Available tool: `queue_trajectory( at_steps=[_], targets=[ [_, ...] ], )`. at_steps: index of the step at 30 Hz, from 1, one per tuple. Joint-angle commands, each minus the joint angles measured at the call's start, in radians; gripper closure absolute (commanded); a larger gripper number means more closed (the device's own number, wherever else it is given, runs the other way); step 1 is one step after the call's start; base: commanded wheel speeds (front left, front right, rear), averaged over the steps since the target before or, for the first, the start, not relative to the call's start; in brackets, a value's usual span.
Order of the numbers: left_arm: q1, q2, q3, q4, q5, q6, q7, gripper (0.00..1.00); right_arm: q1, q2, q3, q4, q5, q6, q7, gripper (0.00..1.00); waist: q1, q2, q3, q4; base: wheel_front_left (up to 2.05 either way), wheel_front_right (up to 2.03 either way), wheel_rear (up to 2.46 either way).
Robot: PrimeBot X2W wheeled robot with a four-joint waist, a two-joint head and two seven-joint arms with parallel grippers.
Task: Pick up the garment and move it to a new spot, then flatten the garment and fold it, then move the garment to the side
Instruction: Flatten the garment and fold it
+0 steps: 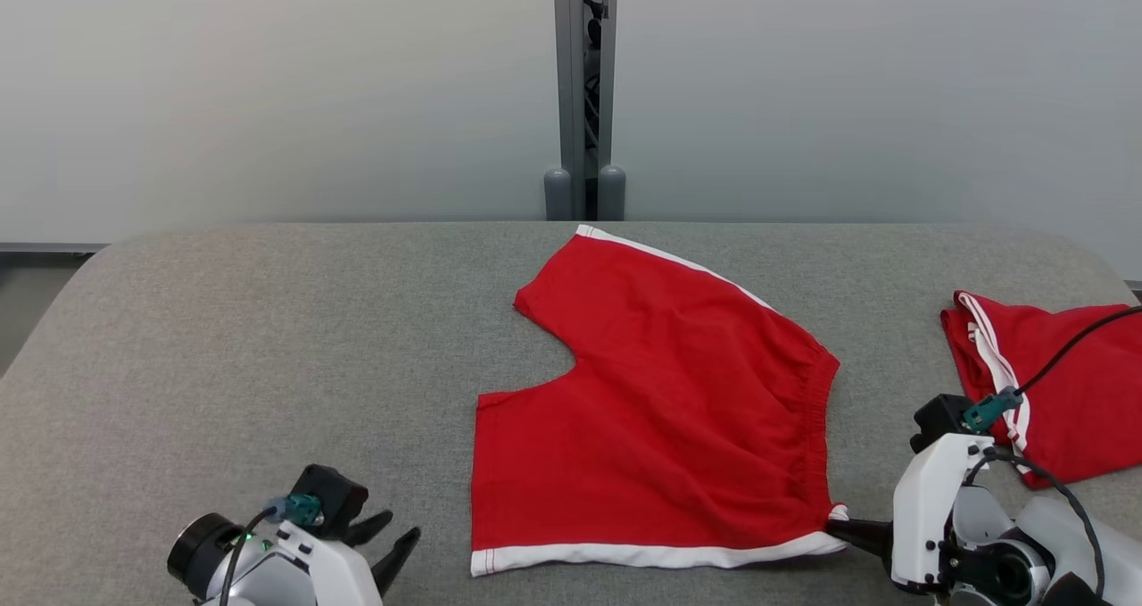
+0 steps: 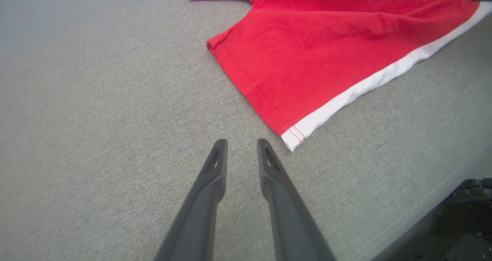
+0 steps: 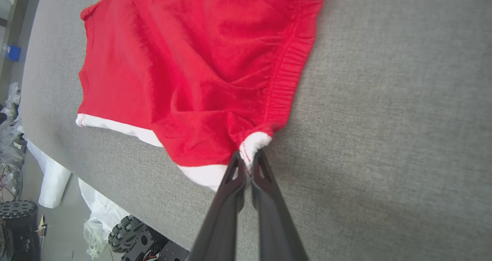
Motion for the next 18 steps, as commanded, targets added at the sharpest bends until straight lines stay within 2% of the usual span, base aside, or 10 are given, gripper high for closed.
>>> queue_trajectory(
  at_steps=[1, 4, 9, 13, 18],
  targets=[
    [0.021, -0.026, 0.039, -0.005, -0.031, 0.034, -0.043, 0.00, 0.013, -0.001, -0.006, -0.004, 0.002, 0.000, -0.017, 1.00, 0.0000, 0.0000, 0.005, 0.001, 0.00, 0.00, 0.00],
    [0.046, -0.071, 0.096, -0.005, -0.105, 0.065, -0.091, 0.00, 0.019, -0.002, -0.004, -0.006, -0.003, 0.000, -0.030, 1.00, 0.0000, 0.0000, 0.011, 0.001, 0.00, 0.00, 0.00],
    [0.085, -0.117, 0.131, 0.008, -0.183, 0.071, -0.108, 0.00, 0.019, -0.002, -0.006, -0.008, -0.003, 0.000, -0.044, 1.00, 0.0000, 0.0000, 0.019, 0.002, 0.00, 0.00, 0.00],
    [0.100, -0.157, 0.142, 0.036, -0.230, 0.070, -0.108, 0.00, 0.014, -0.001, -0.008, -0.009, -0.001, 0.000, -0.051, 1.00, 0.0000, 0.0000, 0.028, 0.003, 0.00, 0.00, 0.00],
    [0.092, -0.203, 0.135, 0.093, -0.265, 0.046, -0.085, 0.00, 0.002, 0.001, -0.009, -0.007, -0.001, 0.000, -0.057, 1.00, 0.0000, 0.0000, 0.040, 0.001, 0.00, 0.00, 0.00]
  ],
)
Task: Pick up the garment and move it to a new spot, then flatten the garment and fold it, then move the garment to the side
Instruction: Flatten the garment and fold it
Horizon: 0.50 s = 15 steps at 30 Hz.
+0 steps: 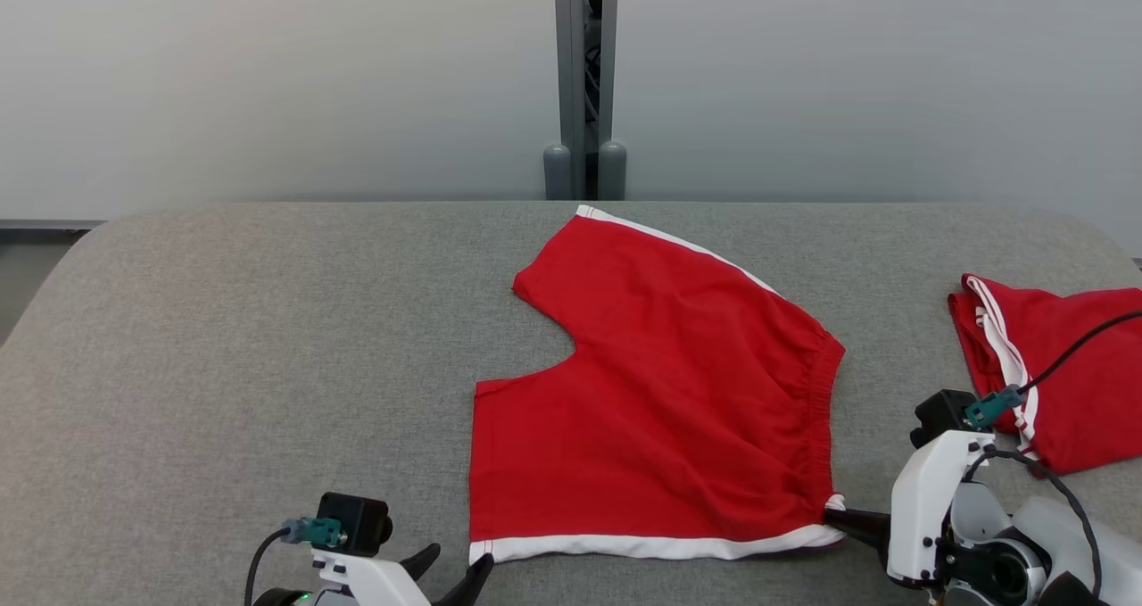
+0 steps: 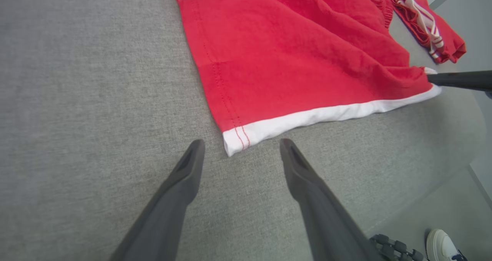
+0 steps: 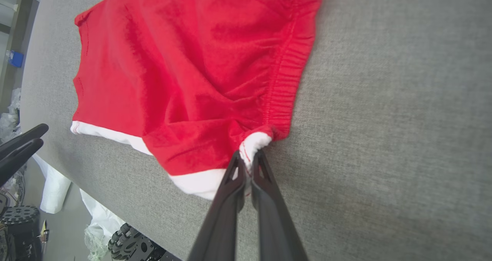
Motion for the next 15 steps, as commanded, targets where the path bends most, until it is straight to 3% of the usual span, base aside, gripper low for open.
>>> queue_trajectory(
  at_steps=[1, 15],
  targets=[
    [-0.016, -0.005, 0.002, 0.017, -0.002, -0.002, -0.001, 0.00, -0.003, -0.001, -0.005, -0.004, 0.002, 0.000, -0.006, 1.00, 0.0000, -0.0001, 0.004, -0.002, 0.00, 0.00, 0.00],
    [-0.089, -0.092, -0.027, 0.217, 0.020, 0.003, 0.011, 0.00, -0.034, 0.018, 0.014, -0.009, -0.009, 0.000, -0.015, 1.00, 0.0000, -0.0001, 0.034, -0.050, 0.00, 0.00, 0.00]
  ],
)
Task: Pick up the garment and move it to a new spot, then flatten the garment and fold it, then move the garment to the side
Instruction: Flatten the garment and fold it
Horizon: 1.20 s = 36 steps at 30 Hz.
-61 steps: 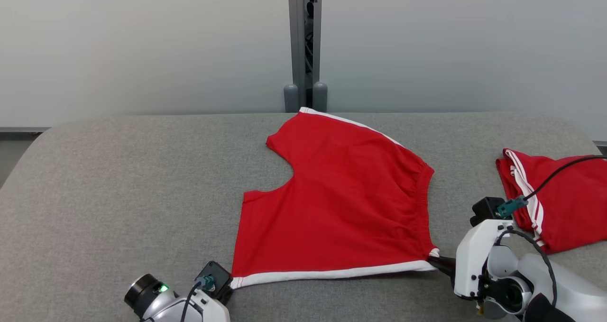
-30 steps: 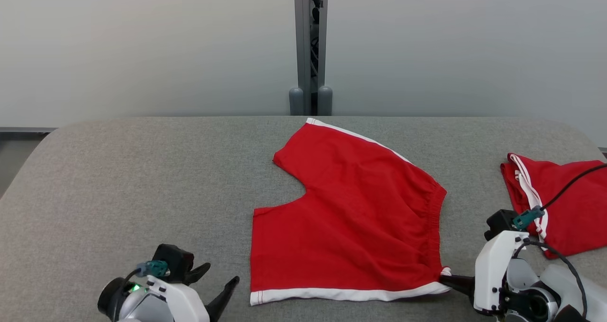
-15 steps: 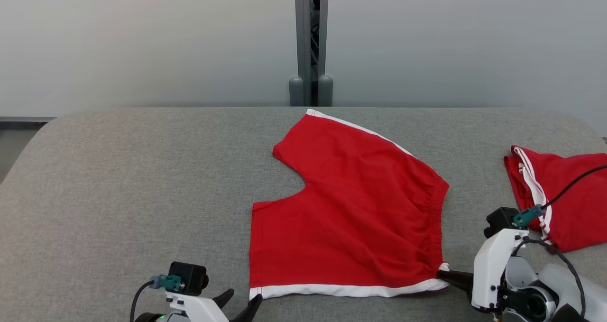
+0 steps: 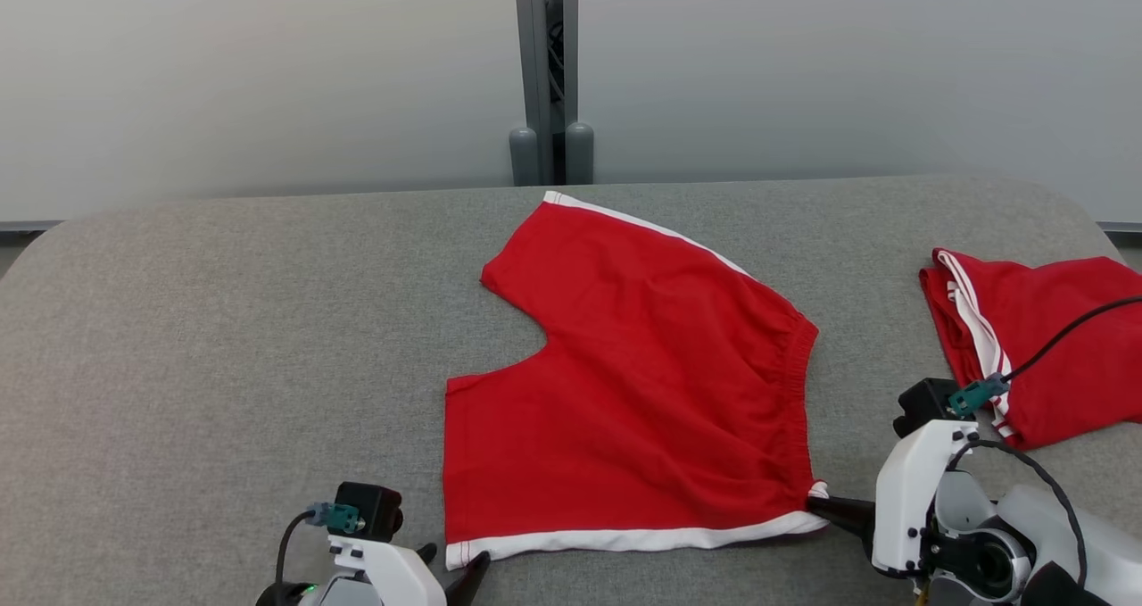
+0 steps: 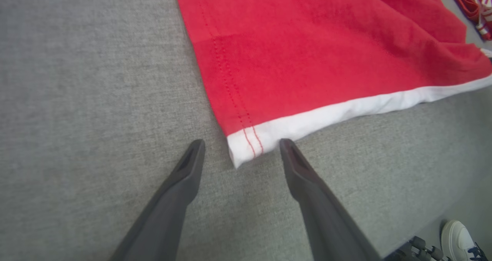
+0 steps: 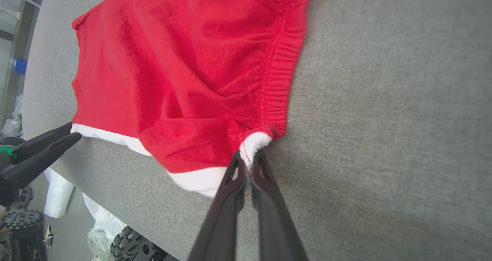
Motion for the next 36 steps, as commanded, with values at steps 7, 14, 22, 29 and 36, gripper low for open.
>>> queue_trajectory(
  at_steps=[7, 14, 22, 29, 36],
  targets=[
    [-0.031, -0.016, -0.014, 0.063, -0.001, -0.023, 0.020, 0.51, -0.009, 0.006, 0.007, 0.004, 0.007, 0.000, -0.017, 1.00, 0.0000, -0.0001, 0.001, -0.004, 0.00, 0.00, 0.00],
    [-0.045, -0.025, -0.028, 0.084, 0.006, -0.048, 0.015, 1.00, -0.008, 0.005, 0.006, 0.003, 0.016, 0.000, -0.027, 1.00, 0.0000, -0.0001, -0.001, 0.003, 0.00, 0.00, 0.00],
    [-0.065, -0.010, -0.023, 0.074, 0.036, -0.047, -0.045, 1.00, -0.002, 0.001, 0.005, -0.002, 0.023, 0.000, -0.046, 1.00, 0.0000, -0.0001, -0.020, 0.013, 0.00, 0.00, 0.00],
    [-0.048, 0.034, -0.034, 0.031, 0.061, -0.046, -0.070, 1.00, 0.016, -0.008, 0.009, -0.026, 0.033, 0.000, -0.052, 1.00, 0.0000, -0.0001, -0.051, 0.023, 0.00, 0.00, 0.00],
    [-0.009, 0.103, -0.066, -0.053, 0.070, -0.051, -0.012, 1.00, 0.029, -0.038, 0.020, -0.061, 0.042, 0.000, -0.022, 1.00, 0.0000, -0.0001, -0.076, 0.026, 0.00, 0.00, 0.00]
  ],
)
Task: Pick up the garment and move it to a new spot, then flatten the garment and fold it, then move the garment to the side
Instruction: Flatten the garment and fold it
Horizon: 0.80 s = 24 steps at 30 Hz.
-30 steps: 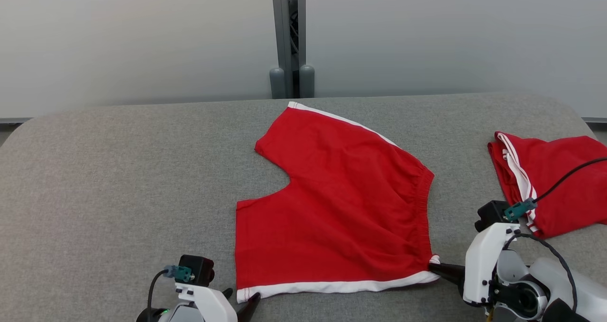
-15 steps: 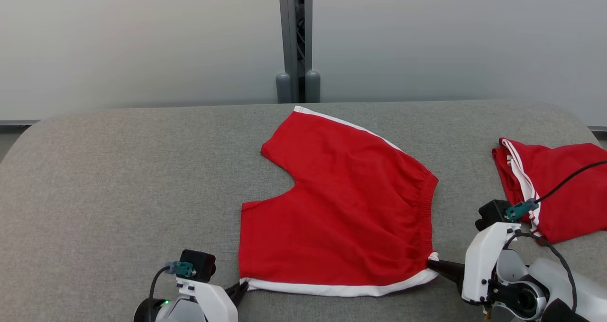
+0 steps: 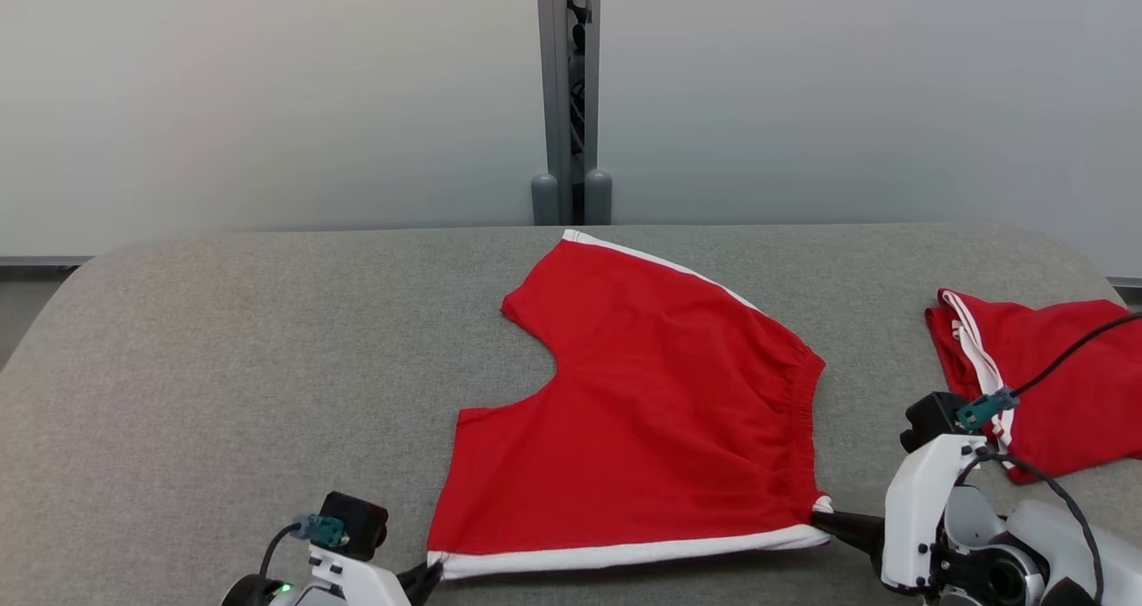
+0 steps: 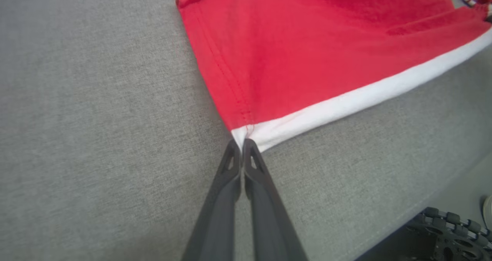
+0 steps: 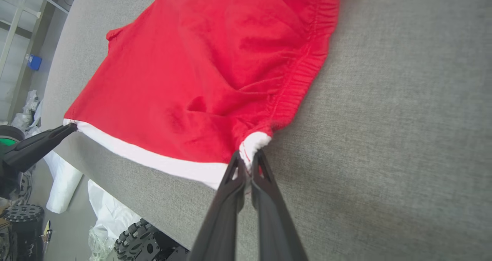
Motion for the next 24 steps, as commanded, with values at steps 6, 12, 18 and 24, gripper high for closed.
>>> queue_trajectory(
  at_steps=[6, 12, 18, 24],
  targets=[
    [0.045, 0.078, -0.020, -0.107, -0.011, 0.007, 0.074, 1.00, 0.021, -0.038, 0.014, -0.033, 0.023, 0.000, 0.065, 1.00, 0.0000, 0.0000, -0.015, -0.003, 0.00, 0.00, 0.00],
    [0.087, 0.162, -0.028, -0.235, -0.047, 0.025, 0.166, 1.00, 0.045, -0.073, 0.022, -0.079, 0.069, 0.000, 0.156, 1.00, 0.0000, 0.0000, -0.023, 0.000, 0.00, 0.00, 0.00],
    [0.094, 0.197, 0.006, -0.329, -0.067, 0.064, 0.160, 1.00, 0.039, -0.087, 0.006, -0.113, 0.074, 0.000, 0.141, 1.00, 0.0000, 0.0000, -0.015, -0.002, 0.00, 0.00, 0.00],
    [0.056, 0.205, 0.055, -0.367, -0.074, 0.089, 0.131, 1.00, 0.024, -0.082, -0.028, -0.132, 0.080, 0.000, 0.095, 1.00, 0.0000, 0.0000, 0.000, -0.020, 0.00, 0.00, 0.00]
  ],
)
